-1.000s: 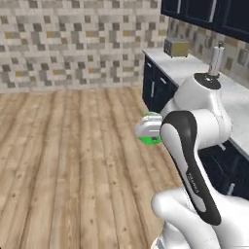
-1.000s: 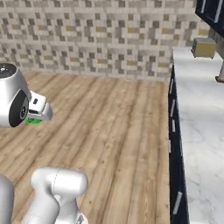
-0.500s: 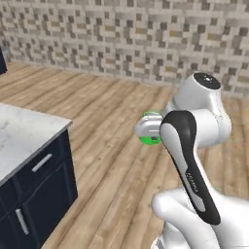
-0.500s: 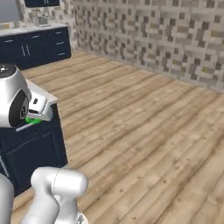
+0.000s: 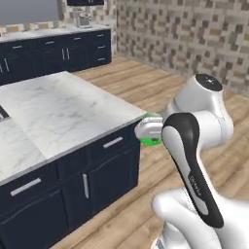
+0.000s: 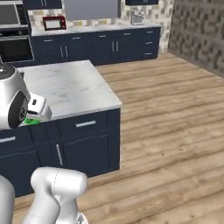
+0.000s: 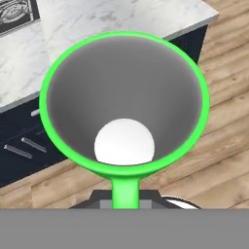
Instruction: Clear the mugs and bowl far away from the sink.
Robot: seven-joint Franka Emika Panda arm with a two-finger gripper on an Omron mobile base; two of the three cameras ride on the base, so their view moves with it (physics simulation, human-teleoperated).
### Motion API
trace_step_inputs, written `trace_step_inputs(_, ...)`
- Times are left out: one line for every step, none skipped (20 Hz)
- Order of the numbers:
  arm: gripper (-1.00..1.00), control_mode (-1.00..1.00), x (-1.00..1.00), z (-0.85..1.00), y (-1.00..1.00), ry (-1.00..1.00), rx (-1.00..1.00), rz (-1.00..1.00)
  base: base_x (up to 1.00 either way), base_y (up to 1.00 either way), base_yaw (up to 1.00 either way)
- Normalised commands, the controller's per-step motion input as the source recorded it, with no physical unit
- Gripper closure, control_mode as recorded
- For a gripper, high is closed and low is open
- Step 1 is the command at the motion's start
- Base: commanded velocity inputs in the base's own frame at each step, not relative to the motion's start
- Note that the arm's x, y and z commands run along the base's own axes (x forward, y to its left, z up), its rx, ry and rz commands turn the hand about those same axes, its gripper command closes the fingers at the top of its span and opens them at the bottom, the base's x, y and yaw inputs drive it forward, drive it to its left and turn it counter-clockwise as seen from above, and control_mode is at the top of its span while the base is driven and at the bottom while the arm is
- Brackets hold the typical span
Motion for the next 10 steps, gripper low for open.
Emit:
trace_step_inputs(1.0, 1.0, 0.0, 0.0, 0.0, 0.0, 0.0, 0.0, 0.68, 0.48, 0.59)
trace_step_inputs(1.0, 1.0, 0.0, 0.0, 0.0, 0.0, 0.0, 0.0, 0.74, 0.44, 0.56)
trace_step_inputs(1.0, 1.0, 0.0, 0.0, 0.0, 0.0, 0.0, 0.0, 0.91, 0.32, 0.54)
trace_step_inputs(1.0, 1.0, 0.0, 0.0, 0.0, 0.0, 0.0, 0.0, 1.0, 0.23, 0.54)
trace_step_inputs(1.0, 1.0, 0.0, 0.0, 0.0, 0.0, 0.0, 0.0, 1.0, 0.18, 0.53)
trace_step_inputs(1.0, 1.0, 0.0, 0.0, 0.0, 0.0, 0.0, 0.0, 1.0, 0.09, 0.49)
trace_step_inputs(1.0, 1.0, 0.0, 0.0, 0.0, 0.0, 0.0, 0.0, 1.0, 0.06, 0.47)
trace_step_inputs(1.0, 1.0, 0.0, 0.0, 0.0, 0.0, 0.0, 0.0, 1.0, 0.06, 0.45)
trace_step_inputs(1.0, 1.0, 0.0, 0.0, 0.0, 0.0, 0.0, 0.0, 0.83, 0.04, 0.43)
trace_step_inputs(1.0, 1.0, 0.0, 0.0, 0.0, 0.0, 0.0, 0.0, 0.77, 0.01, 0.43)
